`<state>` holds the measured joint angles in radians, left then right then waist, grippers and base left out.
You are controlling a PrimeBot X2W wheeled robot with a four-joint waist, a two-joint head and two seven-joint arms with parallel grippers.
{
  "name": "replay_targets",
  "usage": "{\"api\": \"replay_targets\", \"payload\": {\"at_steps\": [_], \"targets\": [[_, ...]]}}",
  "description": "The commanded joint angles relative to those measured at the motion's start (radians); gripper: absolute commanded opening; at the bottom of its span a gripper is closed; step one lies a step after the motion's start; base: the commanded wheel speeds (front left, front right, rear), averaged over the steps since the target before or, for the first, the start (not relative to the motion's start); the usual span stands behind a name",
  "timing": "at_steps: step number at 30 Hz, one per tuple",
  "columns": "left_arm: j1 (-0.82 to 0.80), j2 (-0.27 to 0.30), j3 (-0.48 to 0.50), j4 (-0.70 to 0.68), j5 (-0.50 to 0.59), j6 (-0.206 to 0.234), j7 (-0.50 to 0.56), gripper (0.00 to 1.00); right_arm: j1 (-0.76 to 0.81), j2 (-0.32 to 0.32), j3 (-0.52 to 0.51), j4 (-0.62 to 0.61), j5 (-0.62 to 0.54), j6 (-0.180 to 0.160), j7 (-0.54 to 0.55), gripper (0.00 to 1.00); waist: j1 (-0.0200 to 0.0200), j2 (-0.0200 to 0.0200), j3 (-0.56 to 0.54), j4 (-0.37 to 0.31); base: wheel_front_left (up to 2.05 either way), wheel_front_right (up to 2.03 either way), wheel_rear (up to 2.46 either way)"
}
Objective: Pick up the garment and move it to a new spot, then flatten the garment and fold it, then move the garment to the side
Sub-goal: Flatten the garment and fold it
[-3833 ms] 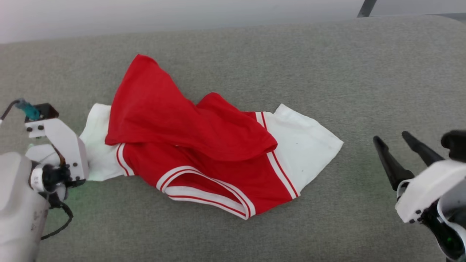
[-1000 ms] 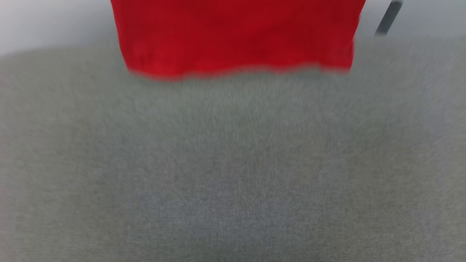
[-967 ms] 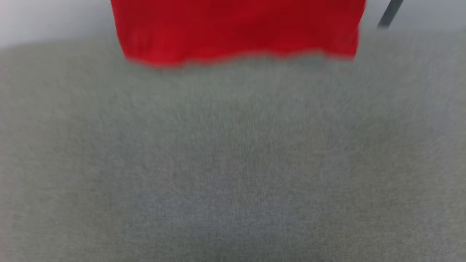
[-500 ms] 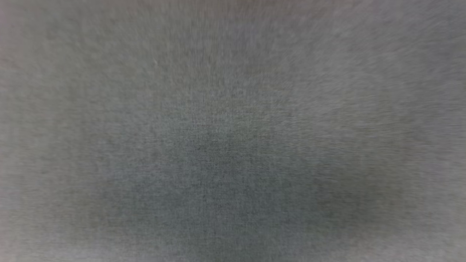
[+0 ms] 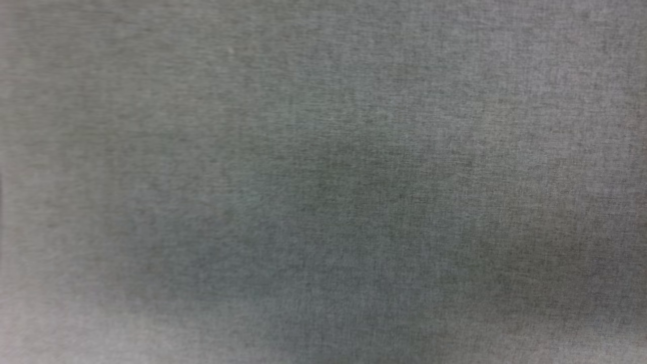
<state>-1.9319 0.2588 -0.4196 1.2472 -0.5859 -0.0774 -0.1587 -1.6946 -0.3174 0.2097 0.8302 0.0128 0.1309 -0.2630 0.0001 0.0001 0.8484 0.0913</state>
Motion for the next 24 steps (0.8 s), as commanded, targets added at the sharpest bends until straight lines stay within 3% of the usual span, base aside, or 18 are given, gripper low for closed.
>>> {"api": "replay_targets", "payload": {"at_steps": [1,8,12,17,24], "targets": [[0.016,-0.003,0.005,0.003,-0.012,-0.005,0.002,0.00,0.002,-0.005,0.005,0.005,0.033,0.000,-0.002,0.00,-0.0001,-0.0001,-0.029,0.018,0.00,0.00,0.00],[0.149,0.007,0.016,0.030,-0.054,-0.025,0.093,0.00,0.093,-0.020,0.056,0.111,0.291,0.000,0.010,0.00,-0.0001,-0.0001,-0.181,0.022,0.00,0.00,0.00],[0.251,0.020,0.011,0.035,-0.069,-0.036,0.141,0.00,0.195,-0.067,0.123,0.107,0.444,0.000,0.081,0.00,-0.0001,-0.0001,-0.293,0.018,0.00,0.00,0.00],[0.397,0.032,0.001,0.038,-0.090,-0.046,0.190,0.00,0.381,-0.148,0.235,0.006,0.630,0.000,0.204,0.00,-0.0001,-0.0001,-0.439,0.010,0.00,0.00,0.00],[0.659,0.040,-0.048,-0.025,-0.117,-0.053,0.235,0.00,0.698,-0.304,0.398,-0.236,0.823,-0.001,0.373,0.00,-0.0001,-0.0001,-0.622,0.000,0.00,0.00,0.00]]}}
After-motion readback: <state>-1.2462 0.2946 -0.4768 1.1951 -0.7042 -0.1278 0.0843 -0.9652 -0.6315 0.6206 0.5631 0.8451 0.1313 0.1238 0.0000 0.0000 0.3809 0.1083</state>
